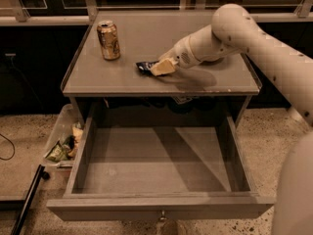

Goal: Place rxbar blueberry into top drawer

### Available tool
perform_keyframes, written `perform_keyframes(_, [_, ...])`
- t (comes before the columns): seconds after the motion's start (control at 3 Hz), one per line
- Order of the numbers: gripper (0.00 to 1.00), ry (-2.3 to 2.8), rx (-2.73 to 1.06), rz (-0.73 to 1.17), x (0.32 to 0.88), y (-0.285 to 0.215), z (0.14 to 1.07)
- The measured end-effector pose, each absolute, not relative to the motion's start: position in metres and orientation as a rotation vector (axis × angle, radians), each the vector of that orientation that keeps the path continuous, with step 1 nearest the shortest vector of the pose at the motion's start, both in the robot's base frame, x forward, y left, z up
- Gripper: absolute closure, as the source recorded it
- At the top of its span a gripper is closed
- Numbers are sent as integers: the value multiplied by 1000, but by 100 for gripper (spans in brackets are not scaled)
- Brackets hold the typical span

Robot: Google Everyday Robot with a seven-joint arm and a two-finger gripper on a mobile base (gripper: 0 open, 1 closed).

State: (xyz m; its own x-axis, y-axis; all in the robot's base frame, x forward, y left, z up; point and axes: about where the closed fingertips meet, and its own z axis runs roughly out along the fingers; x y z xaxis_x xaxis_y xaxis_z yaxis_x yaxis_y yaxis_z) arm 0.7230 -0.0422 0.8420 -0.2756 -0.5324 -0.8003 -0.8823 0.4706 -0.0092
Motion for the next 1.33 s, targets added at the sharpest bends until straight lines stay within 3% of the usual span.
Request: perform_keyframes(1.33, [100, 1818, -1134, 504, 596, -135, 875])
